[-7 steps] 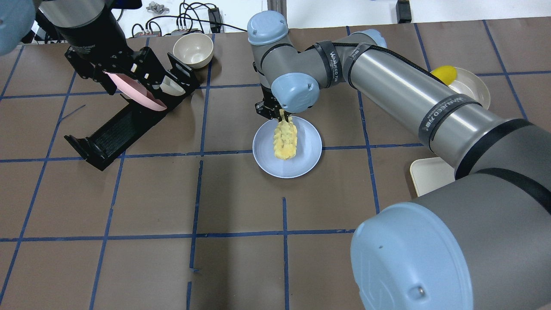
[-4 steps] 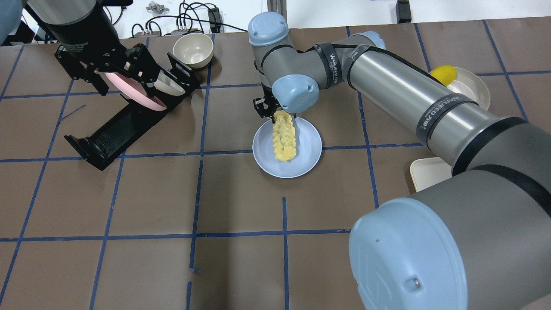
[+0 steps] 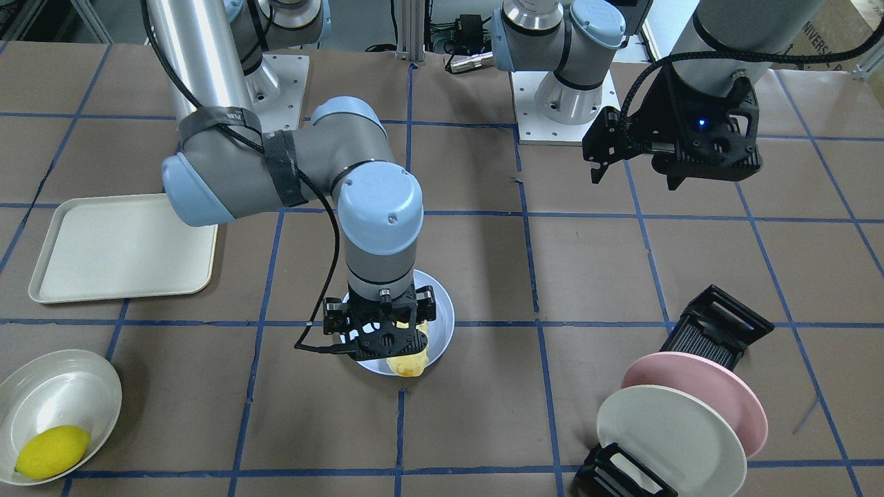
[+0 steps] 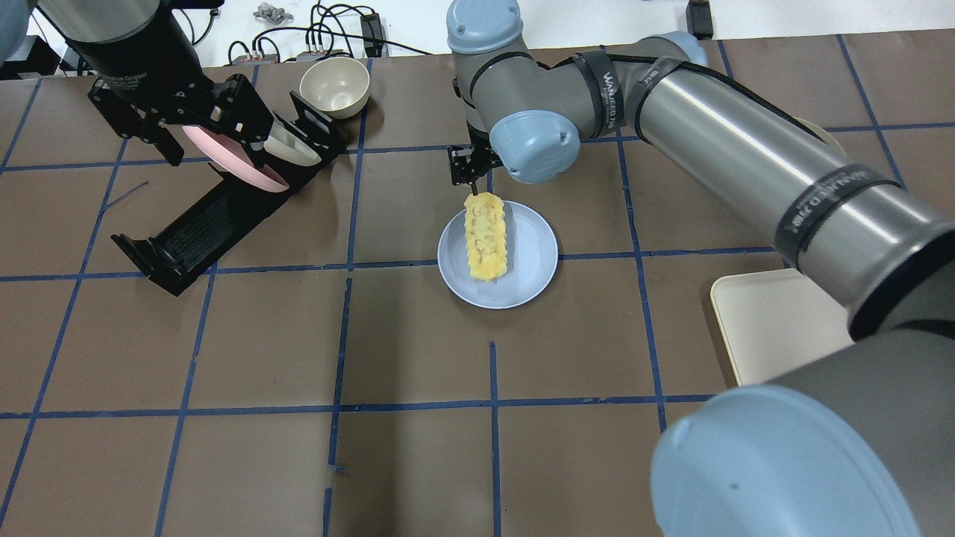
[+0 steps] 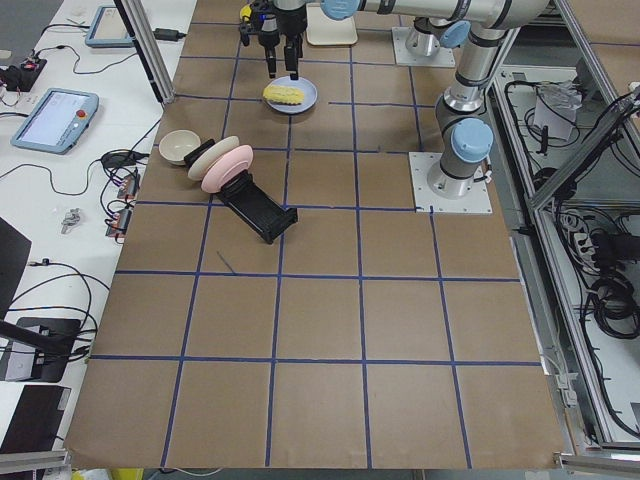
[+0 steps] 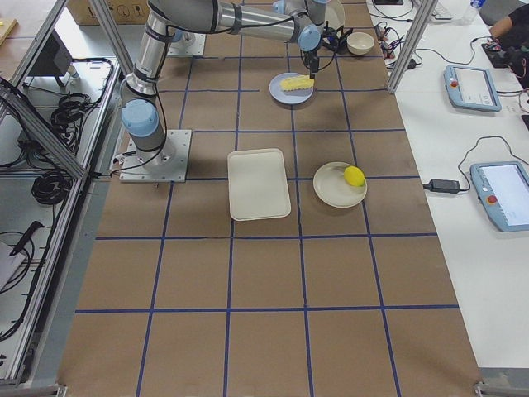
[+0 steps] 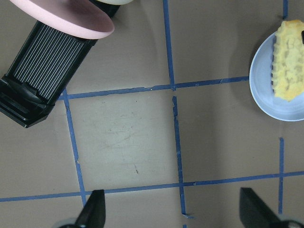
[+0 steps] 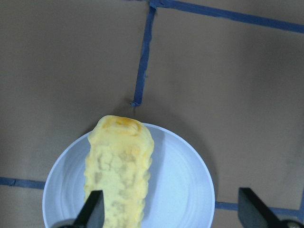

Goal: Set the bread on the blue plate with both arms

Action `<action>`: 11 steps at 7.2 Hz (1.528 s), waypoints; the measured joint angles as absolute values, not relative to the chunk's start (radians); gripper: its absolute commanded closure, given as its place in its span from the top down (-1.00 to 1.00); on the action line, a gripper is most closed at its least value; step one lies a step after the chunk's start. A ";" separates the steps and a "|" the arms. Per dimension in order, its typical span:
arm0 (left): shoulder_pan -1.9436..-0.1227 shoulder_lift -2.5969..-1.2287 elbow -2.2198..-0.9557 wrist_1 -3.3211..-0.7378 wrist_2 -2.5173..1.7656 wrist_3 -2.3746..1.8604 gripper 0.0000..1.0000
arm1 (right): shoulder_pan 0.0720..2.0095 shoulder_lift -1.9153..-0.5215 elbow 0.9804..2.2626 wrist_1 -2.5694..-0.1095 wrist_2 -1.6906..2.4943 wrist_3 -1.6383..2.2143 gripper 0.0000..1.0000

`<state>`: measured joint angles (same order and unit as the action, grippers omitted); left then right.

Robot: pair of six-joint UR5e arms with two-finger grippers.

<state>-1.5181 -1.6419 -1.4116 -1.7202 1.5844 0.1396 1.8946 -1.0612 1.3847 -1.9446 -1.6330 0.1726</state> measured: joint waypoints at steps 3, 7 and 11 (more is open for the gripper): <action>-1.518 -1.642 -1.418 -1.719 1.582 0.138 0.99 | 1.757 -1.253 1.417 -1.812 -1.591 0.034 0.99; -1.516 -1.674 -1.396 -1.714 1.582 0.146 1.00 | 1.590 -1.419 1.469 -1.654 -1.582 -0.088 1.00; -1.505 -1.667 -1.396 -1.724 1.587 0.137 1.00 | 1.582 -1.462 1.523 -1.643 -1.577 -0.087 0.99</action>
